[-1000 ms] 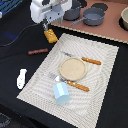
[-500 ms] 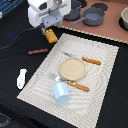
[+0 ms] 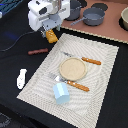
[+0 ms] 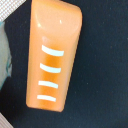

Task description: Interact with the objects in diverse but meaningful ways.

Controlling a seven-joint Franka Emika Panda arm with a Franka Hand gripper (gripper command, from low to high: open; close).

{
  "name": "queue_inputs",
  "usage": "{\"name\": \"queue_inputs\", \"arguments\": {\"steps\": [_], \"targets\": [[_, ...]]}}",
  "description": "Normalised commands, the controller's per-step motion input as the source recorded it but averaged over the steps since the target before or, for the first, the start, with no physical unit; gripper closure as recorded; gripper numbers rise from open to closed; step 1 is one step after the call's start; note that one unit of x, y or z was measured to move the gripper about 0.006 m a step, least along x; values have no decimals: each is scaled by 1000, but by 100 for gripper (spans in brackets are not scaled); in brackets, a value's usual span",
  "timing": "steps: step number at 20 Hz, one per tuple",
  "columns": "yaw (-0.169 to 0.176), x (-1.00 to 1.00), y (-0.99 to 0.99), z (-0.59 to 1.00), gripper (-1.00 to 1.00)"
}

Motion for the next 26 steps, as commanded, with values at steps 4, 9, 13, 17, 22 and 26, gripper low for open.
{"name": "queue_inputs", "arguments": {"steps": [4, 9, 13, 17, 22, 26], "targets": [[-33, -277, 267, -155, -100], [-35, -384, 198, -233, -100], [-18, -405, 109, -314, -100], [-21, -442, 125, -341, -100], [-16, -446, 130, -374, -100], [-12, -398, 176, -333, -100]]}}
